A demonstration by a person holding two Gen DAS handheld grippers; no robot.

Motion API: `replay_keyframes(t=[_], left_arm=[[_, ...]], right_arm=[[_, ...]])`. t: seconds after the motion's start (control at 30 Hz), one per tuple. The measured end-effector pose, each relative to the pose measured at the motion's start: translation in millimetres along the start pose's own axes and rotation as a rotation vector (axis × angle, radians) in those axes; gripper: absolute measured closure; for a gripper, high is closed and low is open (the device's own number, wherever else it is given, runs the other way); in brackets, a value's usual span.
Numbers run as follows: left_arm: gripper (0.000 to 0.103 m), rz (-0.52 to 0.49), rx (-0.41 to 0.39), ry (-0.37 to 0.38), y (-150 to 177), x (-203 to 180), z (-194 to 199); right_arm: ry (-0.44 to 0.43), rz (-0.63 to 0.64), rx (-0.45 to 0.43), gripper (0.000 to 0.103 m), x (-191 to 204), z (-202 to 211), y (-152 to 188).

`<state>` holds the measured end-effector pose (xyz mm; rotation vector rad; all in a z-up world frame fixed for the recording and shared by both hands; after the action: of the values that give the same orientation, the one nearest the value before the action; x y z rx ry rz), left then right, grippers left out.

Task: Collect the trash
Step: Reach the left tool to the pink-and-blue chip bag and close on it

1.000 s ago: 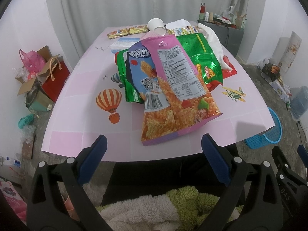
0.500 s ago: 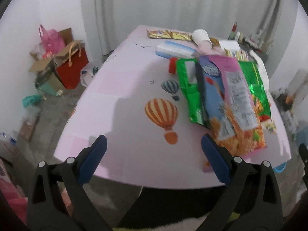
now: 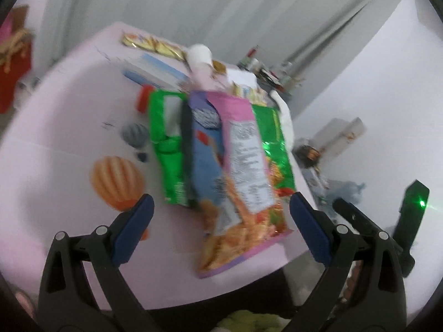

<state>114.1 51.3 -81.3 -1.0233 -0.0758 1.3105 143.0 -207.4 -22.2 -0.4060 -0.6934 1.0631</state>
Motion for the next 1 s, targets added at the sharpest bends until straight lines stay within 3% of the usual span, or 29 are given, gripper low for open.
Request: replay_keyframes(t=[0.17,0.23,0.3,0.37,0.63,0.73,0.87,1.0], left_arm=[[0.009,0.034,0.040,0.042,2.2,1.5,-17.8],[0.016,0.021,0.035,0.046,-0.7,1.9,-20.5],[0.032,0.017,0.056,0.046,-3.6,5.8,-23.3],[0.038,0.028,0.064,0.049,-5.6,8.6,-26.0],[0.054,0.085,0.089,0.055,-16.3,24.2,-42.9],[0.061,0.100,0.092,0.062,-16.3,27.0,-45.9],[0.073,0.120,0.090,0.083,-15.4,29.9,-46.9],[0.077,0.134,0.088,0.099,-15.0,31.9,-46.9]], right_arm=[[-0.146,-0.099,0.082,0.027,3.9,-18.4,-9.6],[-0.208,-0.135,0.122,0.033,7.5,-28.2,-12.7],[-0.252,-0.162,0.150,0.036,12.2,-36.8,-15.1],[-0.289,-0.187,0.180,0.038,16.7,-46.4,-17.5],[-0.376,-0.307,0.322,0.045,25.4,-90.8,-12.0],[-0.467,-0.375,0.385,0.047,30.5,-105.6,-8.9],[-0.568,-0.437,0.432,0.050,36.7,-116.8,-6.6],[-0.611,-0.484,0.448,0.060,36.3,-126.3,-4.2]])
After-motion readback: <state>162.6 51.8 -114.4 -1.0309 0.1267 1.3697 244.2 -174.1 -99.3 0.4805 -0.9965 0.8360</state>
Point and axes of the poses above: each gripper's, at about its wrist camera, not at the fingertips, and z roughly against the way its jaws point, x to its left, y to its underside, the point moved 9 cm from there along -z, roughly the way its jaws point, and after that the axes turned 7 degrees about -z, right-handed, at the moved point
